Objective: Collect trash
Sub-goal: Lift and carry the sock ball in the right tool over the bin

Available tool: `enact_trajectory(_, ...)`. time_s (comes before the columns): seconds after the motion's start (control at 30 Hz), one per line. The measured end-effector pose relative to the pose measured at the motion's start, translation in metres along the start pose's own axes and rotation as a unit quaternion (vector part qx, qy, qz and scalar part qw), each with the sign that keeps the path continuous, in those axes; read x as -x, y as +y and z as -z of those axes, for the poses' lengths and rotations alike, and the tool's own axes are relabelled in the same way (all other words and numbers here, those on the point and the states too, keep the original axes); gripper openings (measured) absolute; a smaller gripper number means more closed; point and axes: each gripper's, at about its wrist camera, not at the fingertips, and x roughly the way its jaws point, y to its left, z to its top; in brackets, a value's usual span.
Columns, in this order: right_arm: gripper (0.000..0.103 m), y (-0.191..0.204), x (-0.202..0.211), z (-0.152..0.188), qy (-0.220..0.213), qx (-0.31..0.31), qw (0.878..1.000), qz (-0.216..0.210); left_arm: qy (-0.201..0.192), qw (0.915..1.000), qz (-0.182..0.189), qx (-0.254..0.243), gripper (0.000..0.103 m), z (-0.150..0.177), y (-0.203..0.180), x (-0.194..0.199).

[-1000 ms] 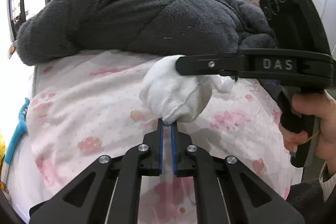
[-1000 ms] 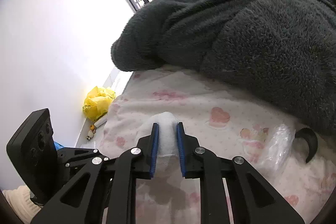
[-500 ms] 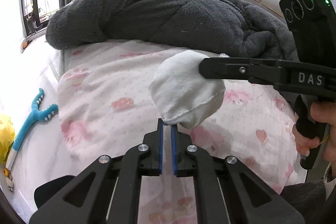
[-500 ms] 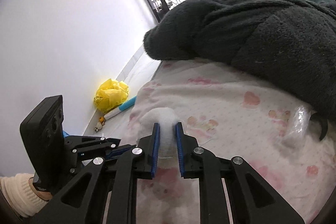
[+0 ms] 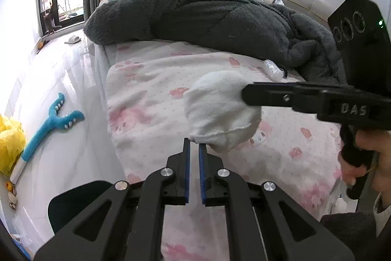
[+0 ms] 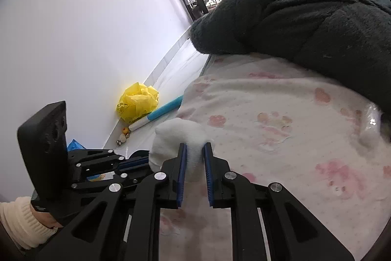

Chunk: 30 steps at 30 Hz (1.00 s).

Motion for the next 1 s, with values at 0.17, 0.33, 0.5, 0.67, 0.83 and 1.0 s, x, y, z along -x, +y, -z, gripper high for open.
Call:
enact_trajectory(0.17, 0.015, 0.019, -0.013, 0.005, 0.006, 0.004, 1.0, -0.002, -0.003, 1.0, -0.001, 0.001, 0.008, 0.013, 0.014, 0.016)
enact_trajectory(0.33, 0.015, 0.041, -0.033, 0.011, 0.019, 0.014, 1.0, -0.007, -0.007, 0.9998, -0.006, 0.016, 0.008, 0.024, 0.037, 0.033)
enact_trajectory(0.5, 0.015, 0.064, -0.055, 0.015, 0.034, 0.025, 0.999, -0.014, -0.011, 0.9995, -0.013, 0.027, 0.008, 0.033, 0.055, 0.049)
enact_trajectory(0.67, 0.015, 0.082, -0.072, 0.02, 0.048, 0.035, 0.998, -0.022, -0.014, 0.9991, -0.02, 0.035, 0.008, 0.044, 0.074, 0.064)
enact_trajectory(0.83, 0.015, 0.104, -0.095, 0.024, 0.069, 0.053, 0.996, -0.025, -0.01, 0.9984, -0.029, 0.049, 0.008, 0.053, 0.096, 0.074)
enact_trajectory(1.0, 0.015, 0.121, -0.115, 0.029, 0.097, 0.067, 0.993, -0.024, 0.011, 0.9976, -0.037, 0.058, 0.008, 0.066, 0.117, 0.073)
